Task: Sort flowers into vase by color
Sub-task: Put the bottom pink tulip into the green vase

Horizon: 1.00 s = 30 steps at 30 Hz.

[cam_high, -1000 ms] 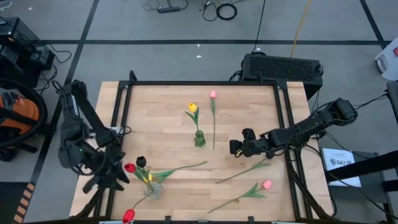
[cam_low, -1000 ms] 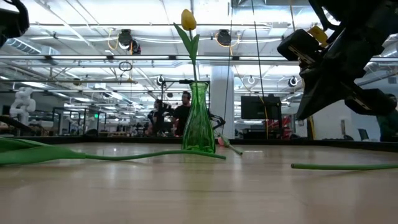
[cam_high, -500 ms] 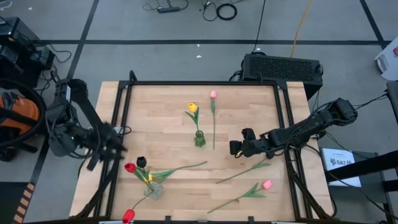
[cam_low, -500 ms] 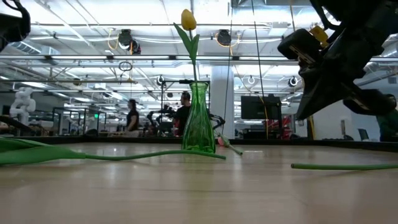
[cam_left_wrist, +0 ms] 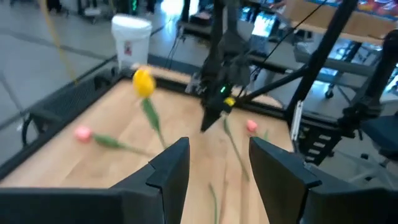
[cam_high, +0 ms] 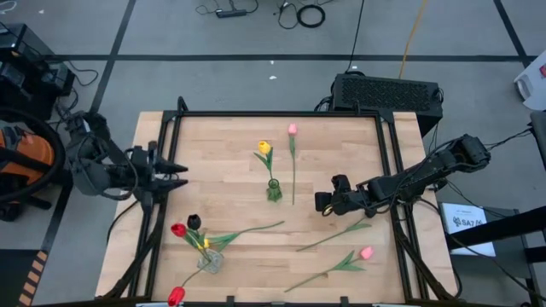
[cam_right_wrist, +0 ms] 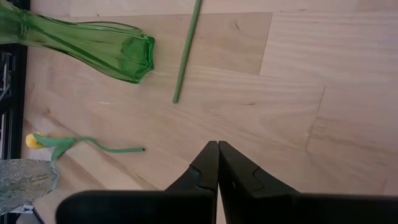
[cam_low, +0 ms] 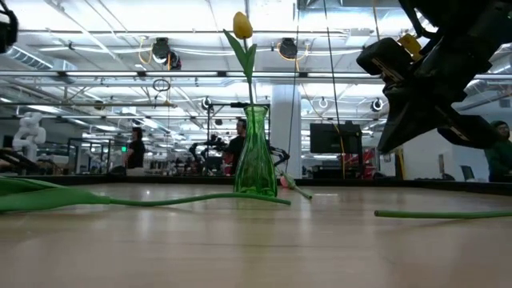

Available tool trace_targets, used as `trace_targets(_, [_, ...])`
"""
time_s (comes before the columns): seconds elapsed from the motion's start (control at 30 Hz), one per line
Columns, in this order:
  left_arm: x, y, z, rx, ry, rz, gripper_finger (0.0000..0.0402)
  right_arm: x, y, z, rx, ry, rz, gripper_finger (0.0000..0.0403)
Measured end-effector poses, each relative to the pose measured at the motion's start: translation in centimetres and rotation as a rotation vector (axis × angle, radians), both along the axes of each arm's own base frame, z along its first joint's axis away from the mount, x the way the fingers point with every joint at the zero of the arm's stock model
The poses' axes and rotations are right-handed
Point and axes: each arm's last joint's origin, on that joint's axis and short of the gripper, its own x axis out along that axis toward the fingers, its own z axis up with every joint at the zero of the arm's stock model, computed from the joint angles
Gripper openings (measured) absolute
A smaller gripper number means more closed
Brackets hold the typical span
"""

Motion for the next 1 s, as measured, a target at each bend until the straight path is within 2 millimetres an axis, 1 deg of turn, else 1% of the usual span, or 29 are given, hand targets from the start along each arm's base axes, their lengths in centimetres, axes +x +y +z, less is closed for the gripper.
trace_targets(0.1, [1.6, -0.1, 0.4, 0.071, -0.015, -0.006, 0.0169, 0.0, 0.0, 0.0, 0.000, 0.000, 0.000, 0.0000])
trace_targets(0.2, [3.5, 0.1, 0.2, 0.129, 0.014, 0.000, 0.0158, 0.0, 0.0, 0.0, 0.000, 0.000, 0.000, 0.0000])
trace_targets(0.3, [5.7, 0.7, -0.1, 0.148, 0.050, -0.025, 0.0148, 0.0, 0.0, 0.0, 0.000, 0.000, 0.000, 0.0000])
trace_targets(0.37, [6.9, 1.1, -0.1, 0.149, 0.045, -0.021, 0.0146, 0.0, 0.0, 0.0, 0.001, -0.001, 0.000, 0.0000])
trace_targets(0.57, [9.4, 2.3, -0.2, 0.192, 0.029, -0.021, 0.0145, 0.0, 0.0, 0.0, 0.001, -0.001, 0.000, 0.0000])
trace_targets(0.77, [10.4, 3.4, -0.4, 0.198, 0.042, -0.002, 0.0145, 0.0, 0.0, 0.0, 0.001, 0.000, 0.000, 0.0000])
trace_targets(0.93, [10.5, 4.3, -0.4, 0.209, 0.045, 0.034, 0.0145, 0.0, 0.0, 0.0, 0.001, 0.000, 0.000, 0.0000])
trace_targets(1.0, [10.5, 4.4, -0.3, 0.199, 0.043, 0.021, 0.0145, 0.0, 0.0, 0.0, 0.001, 0.000, 0.000, 0.0000])
